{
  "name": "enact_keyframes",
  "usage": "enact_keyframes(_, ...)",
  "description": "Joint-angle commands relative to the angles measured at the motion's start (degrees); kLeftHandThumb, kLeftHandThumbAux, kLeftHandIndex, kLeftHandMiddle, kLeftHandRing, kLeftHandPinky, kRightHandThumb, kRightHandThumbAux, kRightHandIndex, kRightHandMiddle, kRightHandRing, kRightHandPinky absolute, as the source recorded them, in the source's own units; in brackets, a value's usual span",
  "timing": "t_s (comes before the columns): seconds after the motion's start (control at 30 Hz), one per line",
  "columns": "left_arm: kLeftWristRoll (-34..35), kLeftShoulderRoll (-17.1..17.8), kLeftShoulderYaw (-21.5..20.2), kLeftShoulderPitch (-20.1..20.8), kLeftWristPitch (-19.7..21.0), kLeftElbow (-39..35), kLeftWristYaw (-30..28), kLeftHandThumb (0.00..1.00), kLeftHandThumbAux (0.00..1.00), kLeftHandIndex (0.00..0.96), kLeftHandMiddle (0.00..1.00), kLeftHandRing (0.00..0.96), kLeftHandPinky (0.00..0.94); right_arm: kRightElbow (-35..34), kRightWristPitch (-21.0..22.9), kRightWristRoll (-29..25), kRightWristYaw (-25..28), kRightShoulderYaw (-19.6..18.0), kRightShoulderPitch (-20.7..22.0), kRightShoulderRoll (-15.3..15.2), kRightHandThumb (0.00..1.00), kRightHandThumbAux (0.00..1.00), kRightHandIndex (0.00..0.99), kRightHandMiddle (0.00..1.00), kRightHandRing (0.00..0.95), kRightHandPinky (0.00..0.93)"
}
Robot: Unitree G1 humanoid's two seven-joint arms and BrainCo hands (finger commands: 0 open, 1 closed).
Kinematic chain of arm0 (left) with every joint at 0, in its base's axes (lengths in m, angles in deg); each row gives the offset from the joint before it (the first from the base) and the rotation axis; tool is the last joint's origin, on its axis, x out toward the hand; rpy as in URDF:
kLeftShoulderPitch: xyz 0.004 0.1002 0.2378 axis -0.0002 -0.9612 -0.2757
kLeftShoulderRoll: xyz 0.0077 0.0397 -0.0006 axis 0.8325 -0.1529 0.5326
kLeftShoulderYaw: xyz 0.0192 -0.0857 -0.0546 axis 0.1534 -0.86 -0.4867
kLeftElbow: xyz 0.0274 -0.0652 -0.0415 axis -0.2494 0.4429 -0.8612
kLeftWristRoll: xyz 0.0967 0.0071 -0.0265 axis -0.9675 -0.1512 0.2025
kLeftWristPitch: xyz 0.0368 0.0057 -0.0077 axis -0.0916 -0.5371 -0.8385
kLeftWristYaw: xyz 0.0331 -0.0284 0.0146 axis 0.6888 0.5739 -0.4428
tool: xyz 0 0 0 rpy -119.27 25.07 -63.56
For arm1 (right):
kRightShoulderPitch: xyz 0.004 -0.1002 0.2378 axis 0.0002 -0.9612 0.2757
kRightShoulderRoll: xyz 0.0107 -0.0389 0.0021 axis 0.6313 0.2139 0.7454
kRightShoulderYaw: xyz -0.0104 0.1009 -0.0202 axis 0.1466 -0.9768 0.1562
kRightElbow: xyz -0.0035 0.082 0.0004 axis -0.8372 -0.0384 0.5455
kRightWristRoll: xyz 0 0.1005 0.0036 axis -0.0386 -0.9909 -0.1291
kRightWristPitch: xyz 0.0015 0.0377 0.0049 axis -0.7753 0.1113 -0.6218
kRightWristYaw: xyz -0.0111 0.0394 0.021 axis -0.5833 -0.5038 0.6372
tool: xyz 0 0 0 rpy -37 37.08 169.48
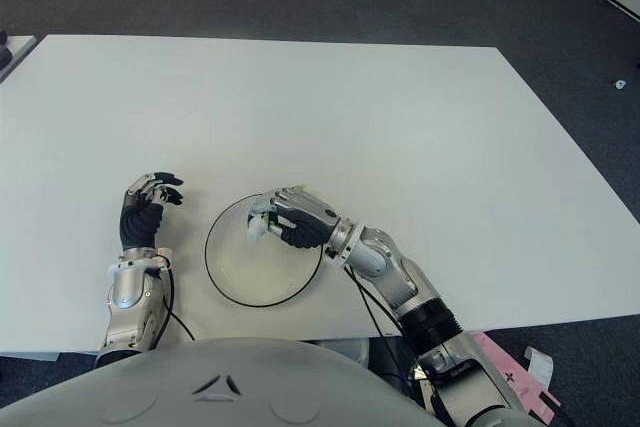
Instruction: Put the toothpaste on the table into the plate.
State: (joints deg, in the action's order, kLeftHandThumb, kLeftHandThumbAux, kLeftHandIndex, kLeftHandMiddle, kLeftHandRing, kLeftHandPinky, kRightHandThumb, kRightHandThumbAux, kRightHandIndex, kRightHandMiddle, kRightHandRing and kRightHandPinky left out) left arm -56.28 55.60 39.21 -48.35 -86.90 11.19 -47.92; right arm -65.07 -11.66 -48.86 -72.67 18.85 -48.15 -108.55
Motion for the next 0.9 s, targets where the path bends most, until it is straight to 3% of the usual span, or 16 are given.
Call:
enact_keyframes(0.03,-0.49,-0.76,0.37,-3.08,2.75,4.85,0.54,0.837,0.678,0.426,0.475,0.585,0.571,4.45,-0.26,-1.42,2.49,1.05,0.61,0.34,0.851,0.669,0.444,0.49,0.833,0.883)
enact_keyframes(0.3,-0.79,-0.9,0.2,-3.27,2.45,4.86,0.8,0.838,0.677,0.431,0.472,0.582,0.563,14.76,-4.33,1.96,-0.56,2.94,2.3,3.63,0.849,0.668,0.446,0.49,0.854,0.889)
enact_keyframes(0.43,-0.86,-0.85,0.16,-3.32,2.44,4.89,0.82,0.837,0.677,0.431,0.472,0.58,0.555,16.68,-5.23,2.04,-0.79,3.42,2.43,3.9,0.849,0.668,0.447,0.49,0.855,0.889)
enact_keyframes(0.67,-0.69,-0.83,0.0,-3.35,2.65,4.97,0.68,0.837,0.677,0.427,0.474,0.577,0.544,17.15,-4.3,2.61,0.12,4.16,2.12,3.49,0.848,0.668,0.448,0.49,0.855,0.889)
enact_keyframes(0.8,-0.82,-0.83,-0.02,-3.44,2.84,4.79,0.84,0.837,0.677,0.428,0.474,0.576,0.543,16.5,-1.49,3.38,1.92,4.71,1.94,2.99,0.848,0.668,0.448,0.49,0.853,0.885)
enact_keyframes(0.9,-0.81,-0.89,-0.04,-3.46,2.78,4.73,0.87,0.837,0.677,0.428,0.474,0.576,0.545,15.99,-0.24,3.32,2.66,4.75,1.75,2.91,0.849,0.669,0.444,0.534,0.823,0.833)
